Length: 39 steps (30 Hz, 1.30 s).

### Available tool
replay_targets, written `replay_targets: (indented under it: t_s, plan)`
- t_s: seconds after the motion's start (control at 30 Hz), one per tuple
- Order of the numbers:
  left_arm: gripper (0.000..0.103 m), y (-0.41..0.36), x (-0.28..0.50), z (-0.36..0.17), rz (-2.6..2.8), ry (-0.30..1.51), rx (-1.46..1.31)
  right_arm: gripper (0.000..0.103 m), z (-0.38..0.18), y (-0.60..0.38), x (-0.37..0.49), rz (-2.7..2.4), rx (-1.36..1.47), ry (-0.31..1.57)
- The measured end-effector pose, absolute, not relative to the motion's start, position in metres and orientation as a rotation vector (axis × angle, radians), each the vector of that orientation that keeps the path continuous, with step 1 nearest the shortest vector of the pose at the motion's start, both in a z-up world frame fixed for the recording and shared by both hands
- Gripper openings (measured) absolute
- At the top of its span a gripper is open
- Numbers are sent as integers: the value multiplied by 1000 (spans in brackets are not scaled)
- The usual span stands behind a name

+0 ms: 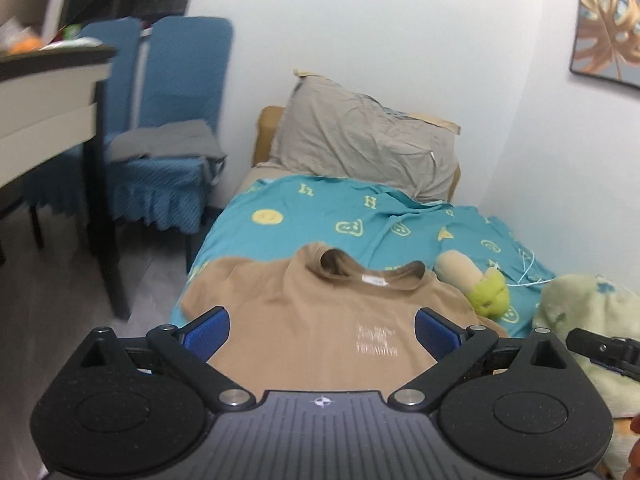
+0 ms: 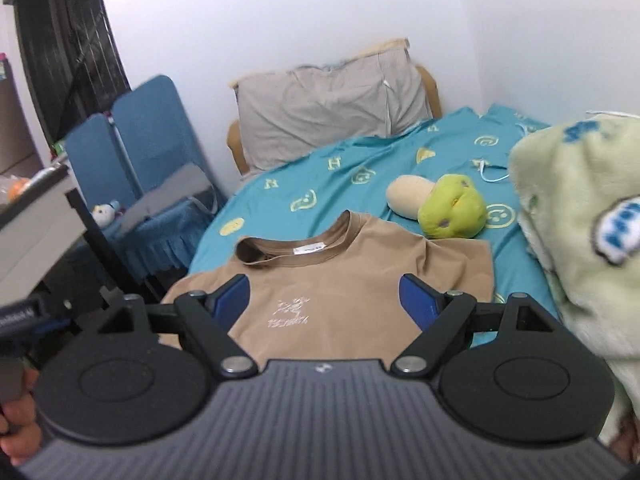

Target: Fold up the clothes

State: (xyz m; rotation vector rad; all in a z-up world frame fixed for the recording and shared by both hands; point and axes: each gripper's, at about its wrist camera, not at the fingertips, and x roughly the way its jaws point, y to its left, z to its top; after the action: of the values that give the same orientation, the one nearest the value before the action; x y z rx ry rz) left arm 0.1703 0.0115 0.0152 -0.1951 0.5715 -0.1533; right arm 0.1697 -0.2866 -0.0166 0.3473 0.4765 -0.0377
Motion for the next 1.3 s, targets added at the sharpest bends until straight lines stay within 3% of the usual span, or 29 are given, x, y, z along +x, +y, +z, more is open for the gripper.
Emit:
replay_targets:
  t_s: [0.13,0.23,0.4,0.63,1.3]
  plan:
    - [100,23,141,27,-99,644,-314,83,-15,-275,123,-13,379,430]
    - [102,30,120,33,-124,602,-372,83,-22,-269,107,-11,374,424]
    - [102,36,97,1,-118,519,-286,83,-33,-263,93,-20,329,403]
    - [102,51,103,-55,-73,514,-262,83,-43,-264,94,-80,314,363]
    - [101,42,128,-67,-105,541,-274,83,-81,-268,115,-160,291,387]
